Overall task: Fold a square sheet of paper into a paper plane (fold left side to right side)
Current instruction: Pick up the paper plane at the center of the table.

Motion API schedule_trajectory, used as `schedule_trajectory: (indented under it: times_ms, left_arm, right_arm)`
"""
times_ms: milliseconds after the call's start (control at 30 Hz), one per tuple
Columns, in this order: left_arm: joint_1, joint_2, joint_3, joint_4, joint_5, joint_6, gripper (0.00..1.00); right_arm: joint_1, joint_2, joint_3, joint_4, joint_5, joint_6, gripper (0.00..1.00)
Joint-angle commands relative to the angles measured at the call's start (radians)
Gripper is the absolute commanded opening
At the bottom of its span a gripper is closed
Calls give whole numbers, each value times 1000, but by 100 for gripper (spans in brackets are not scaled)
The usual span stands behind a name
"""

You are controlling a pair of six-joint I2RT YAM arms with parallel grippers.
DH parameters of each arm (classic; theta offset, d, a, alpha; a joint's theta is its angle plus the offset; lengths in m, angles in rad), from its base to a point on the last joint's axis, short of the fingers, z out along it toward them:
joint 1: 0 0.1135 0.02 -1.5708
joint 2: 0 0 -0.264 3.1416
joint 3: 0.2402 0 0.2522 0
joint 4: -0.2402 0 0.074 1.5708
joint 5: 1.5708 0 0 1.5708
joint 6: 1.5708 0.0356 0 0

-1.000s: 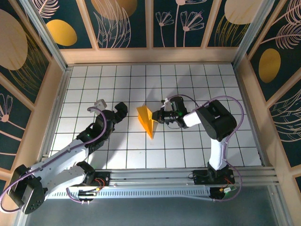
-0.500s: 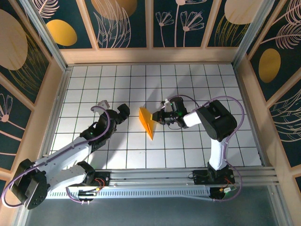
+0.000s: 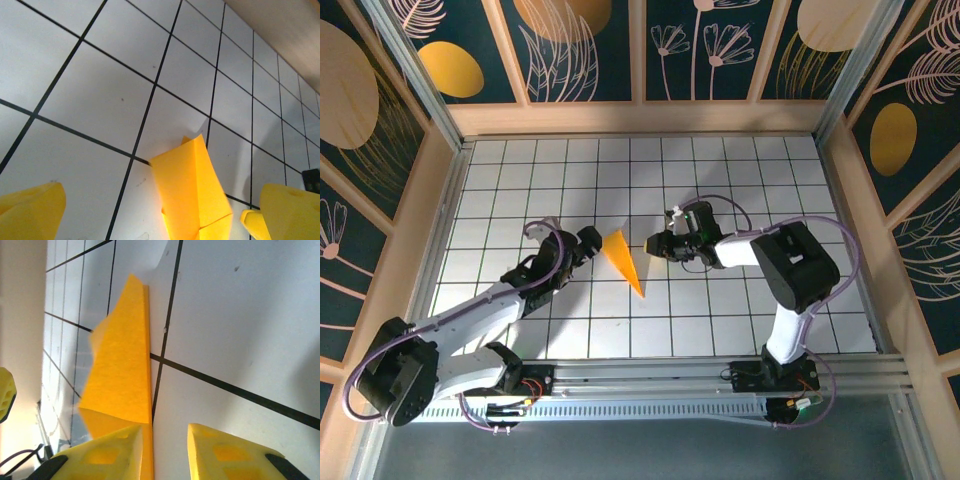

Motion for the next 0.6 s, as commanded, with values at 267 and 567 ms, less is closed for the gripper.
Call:
schedule_trajectory:
  times_ms: [267, 567]
  left_arm:
    - [97, 9, -47, 88, 176, -56, 99]
    - [225, -26, -141, 156, 333, -80, 99]
  right_arm:
    - [73, -96, 138, -331, 180, -218, 42]
    - [214, 25, 296, -483, 374, -269, 51]
